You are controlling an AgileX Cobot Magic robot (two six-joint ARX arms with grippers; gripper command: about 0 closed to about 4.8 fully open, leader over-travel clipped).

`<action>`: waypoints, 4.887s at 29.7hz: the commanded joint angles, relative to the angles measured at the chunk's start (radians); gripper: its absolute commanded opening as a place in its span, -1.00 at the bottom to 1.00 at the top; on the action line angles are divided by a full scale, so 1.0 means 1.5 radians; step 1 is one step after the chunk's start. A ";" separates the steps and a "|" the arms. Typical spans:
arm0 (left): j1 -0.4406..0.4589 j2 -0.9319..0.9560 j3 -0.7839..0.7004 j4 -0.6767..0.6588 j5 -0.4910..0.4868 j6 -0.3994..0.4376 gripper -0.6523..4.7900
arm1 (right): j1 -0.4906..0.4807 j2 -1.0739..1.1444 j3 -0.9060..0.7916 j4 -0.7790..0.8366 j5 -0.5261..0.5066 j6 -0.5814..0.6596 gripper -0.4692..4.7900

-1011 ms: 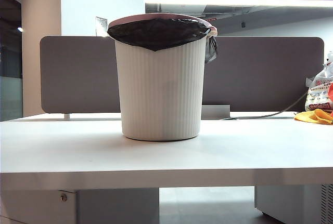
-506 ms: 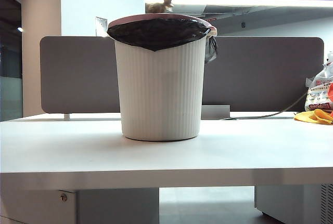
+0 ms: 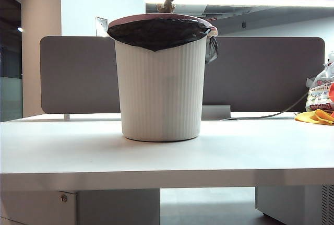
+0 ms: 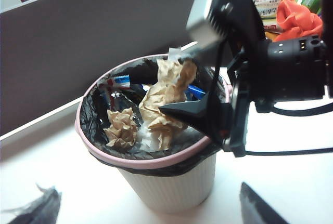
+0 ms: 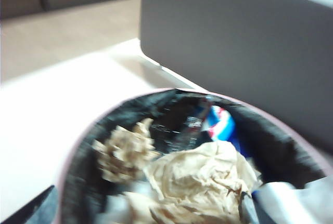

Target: Pick up all the trash on the table and put it in the trash can.

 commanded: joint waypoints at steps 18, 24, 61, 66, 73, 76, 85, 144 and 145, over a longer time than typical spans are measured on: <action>0.000 0.001 0.003 0.030 -0.006 0.018 1.00 | -0.064 -0.002 0.164 0.011 -0.208 0.213 0.23; 0.001 0.022 0.003 0.047 -0.007 0.105 1.00 | -0.065 0.001 0.169 -0.012 -0.266 0.225 0.20; 0.226 0.193 0.003 0.395 0.655 -0.035 1.00 | -0.098 0.002 0.264 -0.045 -0.490 0.352 0.62; 0.226 0.198 0.003 0.417 0.639 -0.036 1.00 | -0.098 0.002 0.264 -0.039 -0.507 0.352 0.62; 0.226 0.214 0.003 0.417 0.638 -0.061 1.00 | -0.098 0.002 0.264 0.011 -0.512 0.392 0.62; 0.223 0.220 0.003 0.420 0.638 -0.061 1.00 | -0.098 0.002 0.264 0.025 -0.522 0.392 0.62; 0.220 0.233 0.003 0.430 0.633 -0.063 1.00 | -0.098 0.002 0.264 0.025 -0.527 0.403 0.62; 0.244 0.298 0.070 0.476 0.506 -0.182 0.26 | -0.186 -0.014 0.269 -0.269 -0.294 0.045 -0.58; 0.244 0.286 0.070 0.475 0.506 -0.182 -0.33 | -0.186 -0.018 0.269 -0.271 -0.294 0.045 -0.88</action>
